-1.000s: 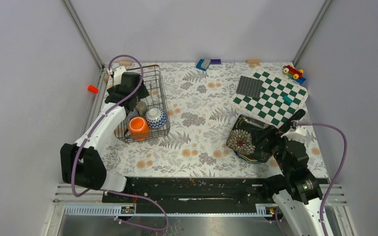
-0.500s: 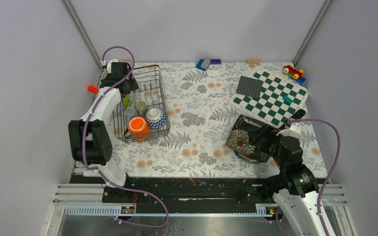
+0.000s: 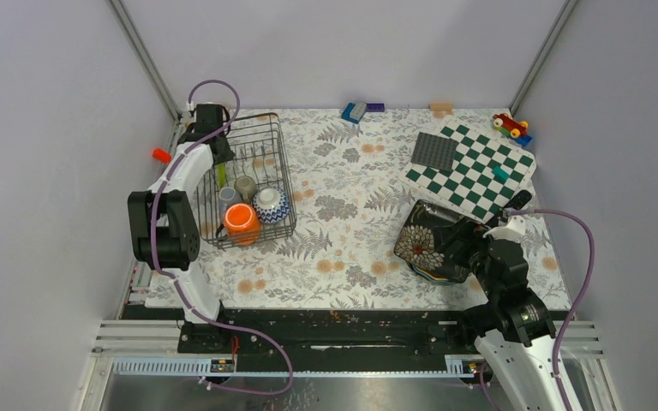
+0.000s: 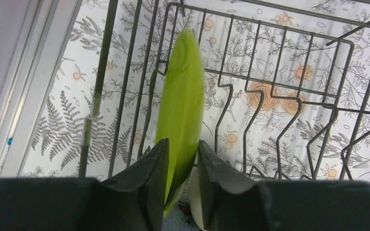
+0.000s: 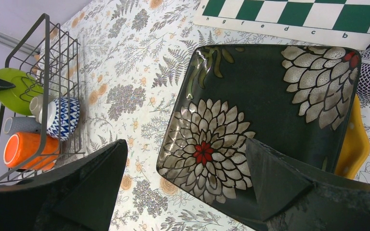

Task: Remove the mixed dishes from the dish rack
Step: Pick up the plate from the dish rack.

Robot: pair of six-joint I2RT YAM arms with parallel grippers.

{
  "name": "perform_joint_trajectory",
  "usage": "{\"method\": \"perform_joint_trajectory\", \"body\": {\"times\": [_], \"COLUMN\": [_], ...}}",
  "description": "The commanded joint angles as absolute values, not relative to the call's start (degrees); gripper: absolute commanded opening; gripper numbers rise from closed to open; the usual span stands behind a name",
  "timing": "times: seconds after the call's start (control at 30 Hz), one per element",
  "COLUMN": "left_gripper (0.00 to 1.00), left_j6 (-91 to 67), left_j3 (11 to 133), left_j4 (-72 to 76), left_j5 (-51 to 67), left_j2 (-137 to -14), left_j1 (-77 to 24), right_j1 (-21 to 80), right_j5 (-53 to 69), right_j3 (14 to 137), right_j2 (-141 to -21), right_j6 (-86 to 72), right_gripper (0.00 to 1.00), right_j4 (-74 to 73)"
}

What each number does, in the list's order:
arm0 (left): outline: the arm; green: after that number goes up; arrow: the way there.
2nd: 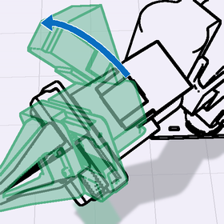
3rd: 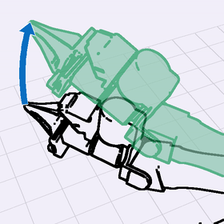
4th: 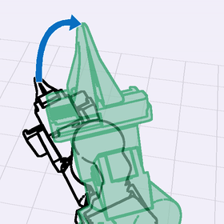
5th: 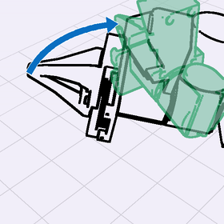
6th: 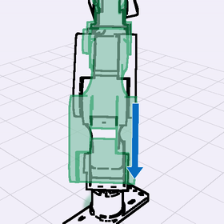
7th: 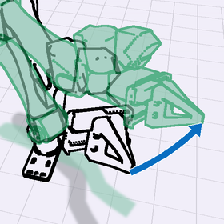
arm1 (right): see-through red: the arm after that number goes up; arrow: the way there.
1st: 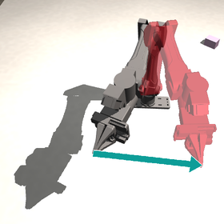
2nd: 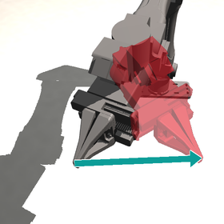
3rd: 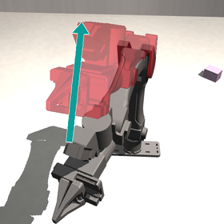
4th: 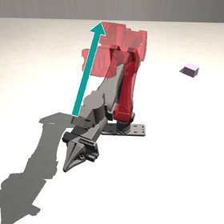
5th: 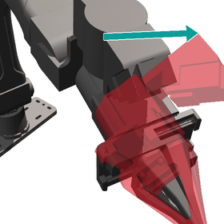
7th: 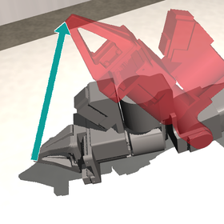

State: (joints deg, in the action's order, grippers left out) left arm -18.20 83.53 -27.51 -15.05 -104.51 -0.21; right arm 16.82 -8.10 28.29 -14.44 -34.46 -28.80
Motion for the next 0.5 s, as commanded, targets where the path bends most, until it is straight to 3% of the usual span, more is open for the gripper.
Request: {"method": "perform_joint_trajectory", "body": {"times": [0.0,0.17,0.47], "left_gripper": [0.21,0.00,0.00], "left_j6": [-16.61,-15.68,-12.37], "left_j3": [86.58,86.81,88.52], "left_j4": [-26.54,-26.82,-26.14], "left_j5": [-13.23,-12.83,-15.14], "left_j2": [-104.44,-103.63,-98.04], "left_j1": [-0.35,-0.35,-0.35], "right_j1": [16.79,16.79,16.79], "right_j5": [-10.01,-10.67,-10.99], "right_j3": [28.56,28.47,28.61], "right_j2": [-14.81,-14.11,-14.28], "right_j6": [-35.22,-35.50,-35.78], "right_gripper": [1.00,1.00,1.00], "right_j4": [-27.87,-28.14,-28.54]}}
